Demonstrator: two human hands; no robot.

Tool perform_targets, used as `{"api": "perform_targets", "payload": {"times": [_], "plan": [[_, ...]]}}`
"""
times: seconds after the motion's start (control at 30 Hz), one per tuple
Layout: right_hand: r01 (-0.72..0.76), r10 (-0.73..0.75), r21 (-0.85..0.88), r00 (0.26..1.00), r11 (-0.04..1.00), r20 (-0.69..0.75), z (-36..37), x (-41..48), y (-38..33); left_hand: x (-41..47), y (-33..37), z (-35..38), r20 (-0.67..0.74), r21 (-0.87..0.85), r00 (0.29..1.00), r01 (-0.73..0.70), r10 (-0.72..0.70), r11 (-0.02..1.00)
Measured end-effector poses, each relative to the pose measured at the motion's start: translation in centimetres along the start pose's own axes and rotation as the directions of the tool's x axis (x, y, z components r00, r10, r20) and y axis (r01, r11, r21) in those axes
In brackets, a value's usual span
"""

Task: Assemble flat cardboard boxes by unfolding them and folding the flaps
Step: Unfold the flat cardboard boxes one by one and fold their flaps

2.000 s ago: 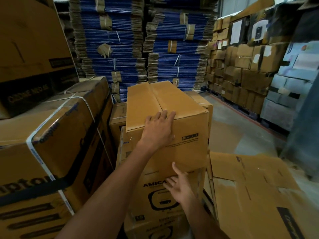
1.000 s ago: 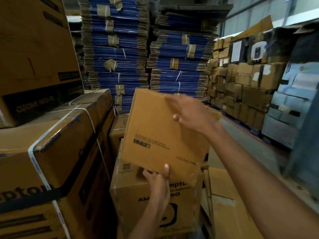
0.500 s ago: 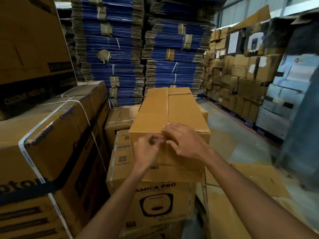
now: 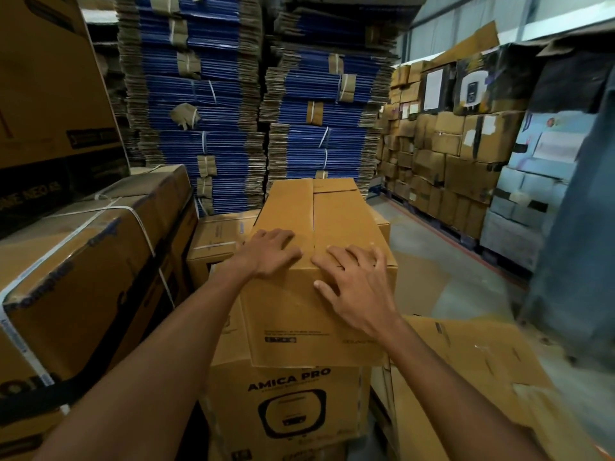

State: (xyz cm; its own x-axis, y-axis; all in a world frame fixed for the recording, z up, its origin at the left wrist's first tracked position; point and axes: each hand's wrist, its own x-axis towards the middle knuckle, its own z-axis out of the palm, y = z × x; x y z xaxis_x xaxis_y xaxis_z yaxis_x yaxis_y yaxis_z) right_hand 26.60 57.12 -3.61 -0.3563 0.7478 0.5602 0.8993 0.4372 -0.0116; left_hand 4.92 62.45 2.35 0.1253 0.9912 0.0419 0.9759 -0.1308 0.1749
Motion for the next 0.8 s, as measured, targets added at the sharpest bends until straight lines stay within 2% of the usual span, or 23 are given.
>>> {"api": "perform_targets", "payload": {"times": [0.07,0.13,0.27,0.37,0.43,0.5,0.63,0.73,0.8], "plan": [[0.007,-0.007,0.007,1.000,1.000,0.013,0.5,-0.5,-0.4,0.8,-0.5,-0.2,0.077,0.031,0.997,0.019,-0.022,0.999],[0.033,-0.033,0.001,0.999,0.999,0.026,0.5,-0.6,-0.3,1.0,-0.7,-0.2,0.077,0.030,0.996,0.031,-0.033,0.999],[0.038,-0.039,0.024,0.998,0.999,0.059,0.2,-0.4,0.7,0.2,-0.2,0.5,-0.021,-0.006,0.998,0.065,-0.066,0.998],[0.011,-0.019,0.149,0.999,0.989,0.048,-0.1,0.1,1.6,-1.0,0.5,1.4,-0.124,-0.032,0.986,0.108,-0.111,0.994],[-0.033,0.025,0.228,0.999,0.973,0.039,-0.1,0.7,1.8,-1.4,1.2,1.5,-0.155,-0.001,0.976,0.154,-0.153,0.988],[-0.075,0.065,0.235,0.997,0.969,0.049,-0.1,1.3,1.4,-1.6,1.7,1.2,-0.157,0.050,0.972,0.184,-0.174,0.982],[-0.130,0.118,0.172,0.990,0.976,0.078,-0.4,1.9,0.0,-1.7,1.8,1.1,-0.171,0.099,0.984,0.077,-0.059,0.992],[-0.159,0.140,0.140,0.980,0.977,0.139,-1.4,2.4,-0.3,-1.0,1.5,1.3,-0.091,0.079,0.992,-0.079,0.086,0.994],[-0.193,0.164,0.136,0.967,0.972,0.195,-2.1,3.3,-0.3,-0.5,1.6,1.3,-0.054,0.052,0.995,-0.084,0.087,0.995]]}}
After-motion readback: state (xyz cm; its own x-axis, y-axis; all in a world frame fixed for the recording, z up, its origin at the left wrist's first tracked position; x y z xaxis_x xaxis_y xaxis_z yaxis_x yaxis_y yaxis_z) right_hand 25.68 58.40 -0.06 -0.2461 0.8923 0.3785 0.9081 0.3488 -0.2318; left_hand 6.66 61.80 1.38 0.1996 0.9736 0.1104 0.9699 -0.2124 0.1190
